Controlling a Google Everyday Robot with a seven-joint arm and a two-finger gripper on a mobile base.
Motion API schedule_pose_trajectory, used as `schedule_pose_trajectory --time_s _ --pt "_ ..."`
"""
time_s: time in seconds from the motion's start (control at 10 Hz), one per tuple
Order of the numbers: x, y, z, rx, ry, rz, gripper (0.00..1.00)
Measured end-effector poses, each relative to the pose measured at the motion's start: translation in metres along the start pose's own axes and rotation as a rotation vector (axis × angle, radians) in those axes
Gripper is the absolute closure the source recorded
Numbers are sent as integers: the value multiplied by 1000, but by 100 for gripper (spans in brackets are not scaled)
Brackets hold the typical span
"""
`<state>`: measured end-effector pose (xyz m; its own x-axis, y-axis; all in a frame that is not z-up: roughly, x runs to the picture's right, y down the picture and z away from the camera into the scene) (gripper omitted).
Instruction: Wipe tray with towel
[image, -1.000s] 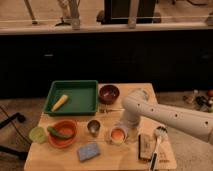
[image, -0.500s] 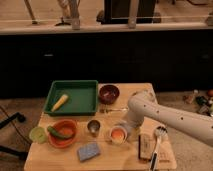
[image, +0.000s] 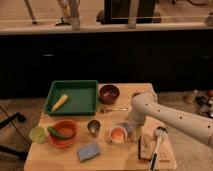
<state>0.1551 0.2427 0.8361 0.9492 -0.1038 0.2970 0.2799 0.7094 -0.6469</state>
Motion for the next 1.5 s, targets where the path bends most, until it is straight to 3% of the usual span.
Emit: schedule_pose_trajectory --time_s 0.6,1.0,1.5 --pt "5 -6 -4 -6 -8 -8 95" --pt "2 -13 -21 18 -5 -31 100" --pt "8 -25 -55 96 -8 -50 100"
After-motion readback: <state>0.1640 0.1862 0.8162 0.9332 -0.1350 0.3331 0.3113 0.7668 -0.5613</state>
